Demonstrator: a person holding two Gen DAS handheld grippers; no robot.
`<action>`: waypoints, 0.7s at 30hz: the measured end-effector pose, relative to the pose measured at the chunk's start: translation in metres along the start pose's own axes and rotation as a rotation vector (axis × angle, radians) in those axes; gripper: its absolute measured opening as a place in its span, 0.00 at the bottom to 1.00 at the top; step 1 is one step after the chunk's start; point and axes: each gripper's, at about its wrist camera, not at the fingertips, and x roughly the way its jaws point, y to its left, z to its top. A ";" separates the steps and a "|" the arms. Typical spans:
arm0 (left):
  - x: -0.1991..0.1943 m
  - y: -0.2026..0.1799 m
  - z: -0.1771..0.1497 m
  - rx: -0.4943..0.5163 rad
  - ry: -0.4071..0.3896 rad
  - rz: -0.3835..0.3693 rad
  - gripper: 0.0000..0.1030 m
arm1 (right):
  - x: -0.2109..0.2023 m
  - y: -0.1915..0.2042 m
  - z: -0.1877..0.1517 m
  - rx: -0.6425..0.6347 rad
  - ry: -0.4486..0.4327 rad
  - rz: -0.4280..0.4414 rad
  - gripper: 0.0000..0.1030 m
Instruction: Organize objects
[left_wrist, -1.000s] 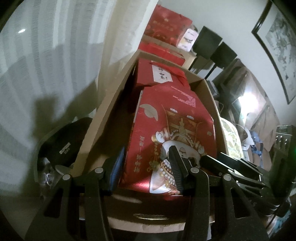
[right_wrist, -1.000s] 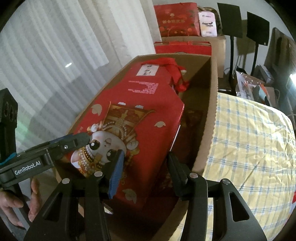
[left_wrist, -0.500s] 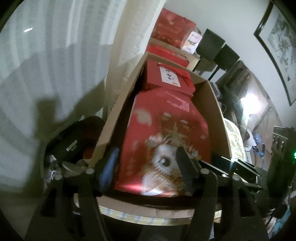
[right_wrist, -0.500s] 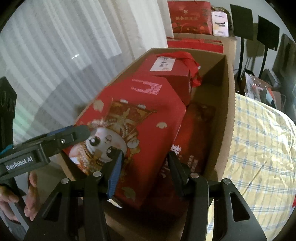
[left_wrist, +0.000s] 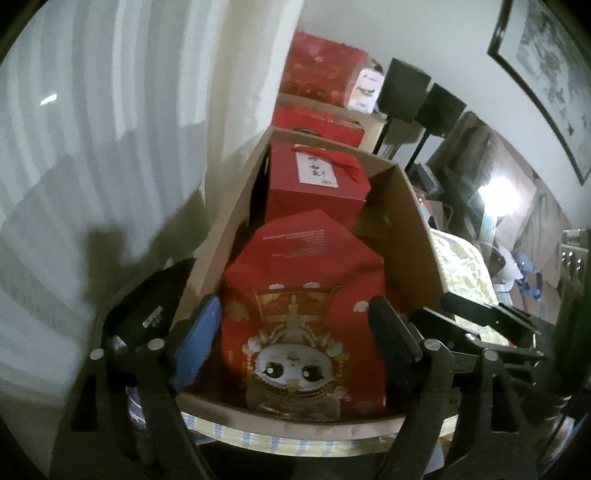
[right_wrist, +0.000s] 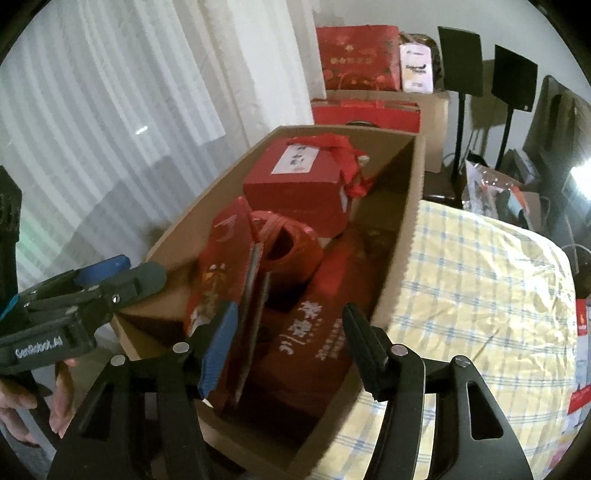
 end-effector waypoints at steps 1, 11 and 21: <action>0.000 -0.004 0.000 0.006 -0.004 -0.001 0.81 | -0.002 -0.003 -0.001 0.002 -0.006 -0.009 0.60; 0.003 -0.023 0.000 0.024 -0.009 -0.022 0.86 | -0.016 -0.027 -0.010 0.022 -0.024 -0.047 0.77; 0.005 -0.043 -0.008 0.048 -0.017 -0.033 0.98 | -0.030 -0.051 -0.023 0.042 -0.036 -0.107 0.86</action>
